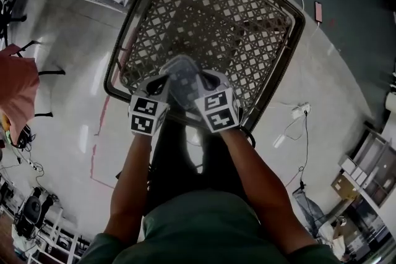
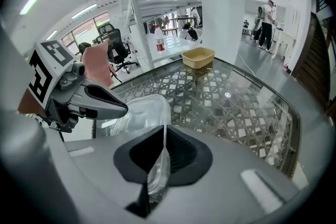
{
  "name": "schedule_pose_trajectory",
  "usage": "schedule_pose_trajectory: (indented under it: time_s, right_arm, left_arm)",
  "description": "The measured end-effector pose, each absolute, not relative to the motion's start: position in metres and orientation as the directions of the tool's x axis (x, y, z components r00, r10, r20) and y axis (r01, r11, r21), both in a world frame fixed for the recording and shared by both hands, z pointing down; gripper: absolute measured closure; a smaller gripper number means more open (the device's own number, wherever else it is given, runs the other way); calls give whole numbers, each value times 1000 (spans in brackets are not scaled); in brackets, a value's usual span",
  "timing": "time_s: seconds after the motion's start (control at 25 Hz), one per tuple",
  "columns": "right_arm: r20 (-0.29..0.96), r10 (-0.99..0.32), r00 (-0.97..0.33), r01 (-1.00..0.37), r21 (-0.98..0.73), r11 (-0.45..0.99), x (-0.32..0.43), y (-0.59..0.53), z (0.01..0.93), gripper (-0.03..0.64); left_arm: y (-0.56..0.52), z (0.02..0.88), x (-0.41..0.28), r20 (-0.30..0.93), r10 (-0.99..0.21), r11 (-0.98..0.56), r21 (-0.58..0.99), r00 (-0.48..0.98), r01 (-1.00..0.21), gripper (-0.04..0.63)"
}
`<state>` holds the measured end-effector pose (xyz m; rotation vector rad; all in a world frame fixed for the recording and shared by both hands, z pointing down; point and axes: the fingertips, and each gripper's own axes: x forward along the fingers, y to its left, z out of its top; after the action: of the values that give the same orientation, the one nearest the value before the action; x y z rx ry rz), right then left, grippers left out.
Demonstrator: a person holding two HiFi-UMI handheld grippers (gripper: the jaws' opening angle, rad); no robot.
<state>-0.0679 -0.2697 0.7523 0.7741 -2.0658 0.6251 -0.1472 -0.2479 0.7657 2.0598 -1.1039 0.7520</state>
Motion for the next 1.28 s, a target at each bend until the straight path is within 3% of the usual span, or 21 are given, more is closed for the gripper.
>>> schedule_pose_trajectory:
  time_s: [0.76,1.28]
  right_arm:
    - [717,-468,-517,-663,11,749,-60,-293,615,597]
    - [593,-580,-558,-648,124,751,-42,-307,512,597]
  left_arm:
    - [-272,627,-155,628,-627,-489,142,460,-861,595]
    - [-283,510,-147,525,-674,-604,12,519,-797,595]
